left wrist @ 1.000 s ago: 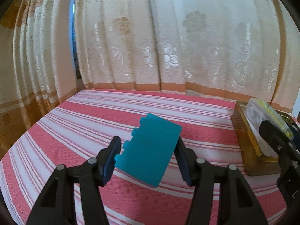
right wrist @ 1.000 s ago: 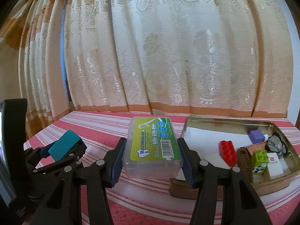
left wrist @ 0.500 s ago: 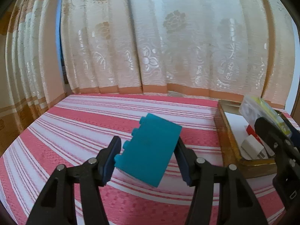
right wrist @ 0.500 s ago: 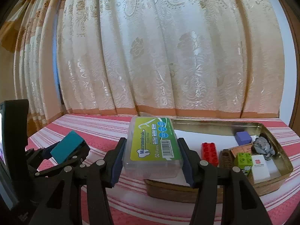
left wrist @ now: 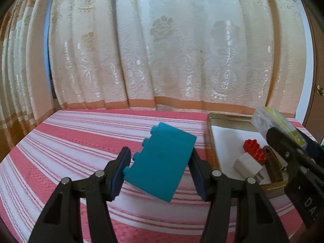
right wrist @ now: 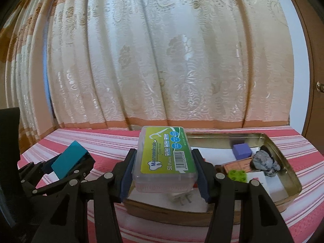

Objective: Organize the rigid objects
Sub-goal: 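Carry the blue block and clear box with both grippers over the tin, then lower the blue block and clear box into the tin with both grippers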

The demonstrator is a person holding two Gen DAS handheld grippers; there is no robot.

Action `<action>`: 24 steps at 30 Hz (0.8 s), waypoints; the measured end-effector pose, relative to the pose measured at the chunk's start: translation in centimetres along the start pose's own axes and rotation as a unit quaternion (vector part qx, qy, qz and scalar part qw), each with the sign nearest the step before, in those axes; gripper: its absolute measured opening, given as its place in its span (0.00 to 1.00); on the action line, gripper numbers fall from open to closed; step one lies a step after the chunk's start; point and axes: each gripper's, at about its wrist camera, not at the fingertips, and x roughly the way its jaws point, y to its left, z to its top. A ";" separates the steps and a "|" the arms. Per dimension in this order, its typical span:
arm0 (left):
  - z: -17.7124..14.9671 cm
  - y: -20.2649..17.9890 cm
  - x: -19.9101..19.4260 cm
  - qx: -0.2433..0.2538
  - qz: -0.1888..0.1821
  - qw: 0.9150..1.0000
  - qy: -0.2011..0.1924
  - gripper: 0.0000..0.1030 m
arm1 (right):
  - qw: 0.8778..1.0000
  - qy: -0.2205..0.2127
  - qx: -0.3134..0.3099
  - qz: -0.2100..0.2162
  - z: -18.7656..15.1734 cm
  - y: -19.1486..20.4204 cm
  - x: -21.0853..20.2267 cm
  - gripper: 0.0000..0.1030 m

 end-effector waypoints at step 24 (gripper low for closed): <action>2.3 -8.7 1.2 0.026 -0.064 0.998 -0.012 0.55 | 0.998 -0.002 0.026 -0.055 1.2 -7.6 0.7 0.55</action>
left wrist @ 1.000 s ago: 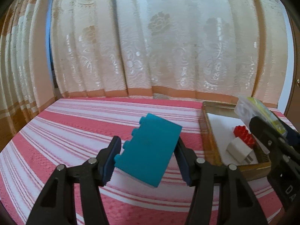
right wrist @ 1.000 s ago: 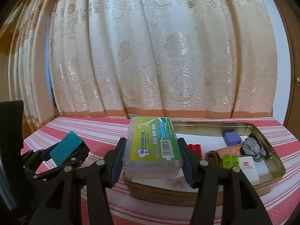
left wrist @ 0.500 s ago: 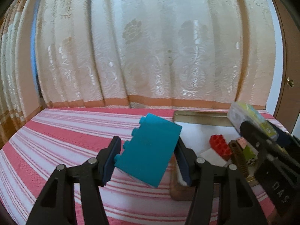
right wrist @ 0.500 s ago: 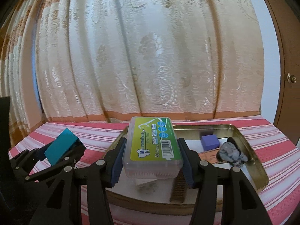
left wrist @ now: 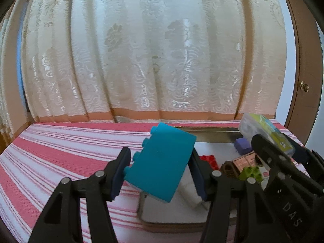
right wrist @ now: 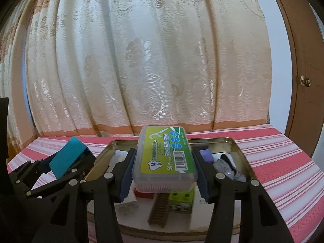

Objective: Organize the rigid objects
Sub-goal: 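Lower the blue block and clear box into the tin with both grippers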

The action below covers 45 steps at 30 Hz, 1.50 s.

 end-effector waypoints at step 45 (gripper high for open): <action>-0.3 -6.5 4.9 0.022 -0.016 0.997 0.065 0.55 | 0.994 0.073 0.003 -0.077 0.3 -6.5 5.0 0.55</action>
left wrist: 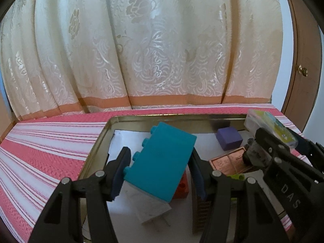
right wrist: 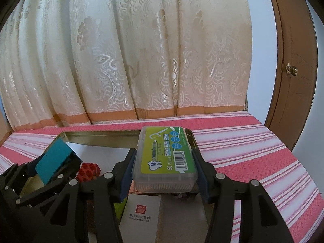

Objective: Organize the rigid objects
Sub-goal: 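Lower the blue block and clear box into the tin with both grippers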

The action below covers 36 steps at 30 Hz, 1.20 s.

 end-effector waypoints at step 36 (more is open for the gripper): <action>-0.4 0.5 1.9 0.003 0.013 0.998 0.061 0.55 | 0.998 0.041 -0.007 0.042 -0.6 1.2 1.9 0.55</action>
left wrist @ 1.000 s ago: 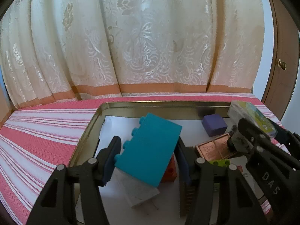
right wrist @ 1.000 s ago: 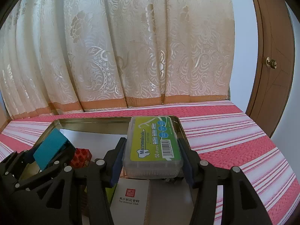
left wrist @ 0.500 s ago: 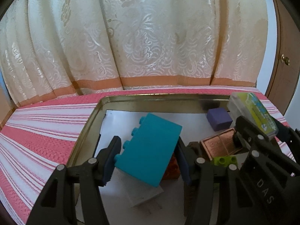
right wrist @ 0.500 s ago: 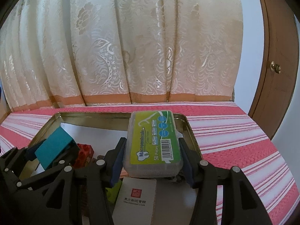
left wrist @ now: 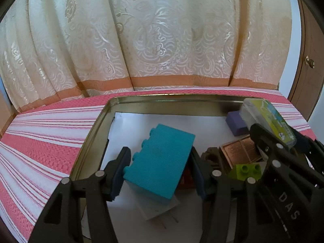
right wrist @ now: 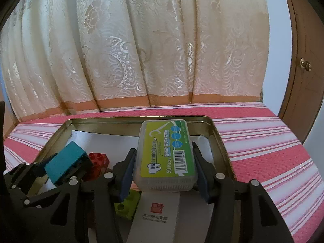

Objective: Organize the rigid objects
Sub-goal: 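Lower the blue block and clear box into the tin with both grippers, then open both grippers to release the blue block and clear box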

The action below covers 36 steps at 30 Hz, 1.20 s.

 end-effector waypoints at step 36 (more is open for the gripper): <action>-0.1 -0.7 1.0 -0.009 -0.042 0.998 0.052 0.99 | 0.998 -0.007 0.045 0.034 -0.2 -0.6 -0.4 0.78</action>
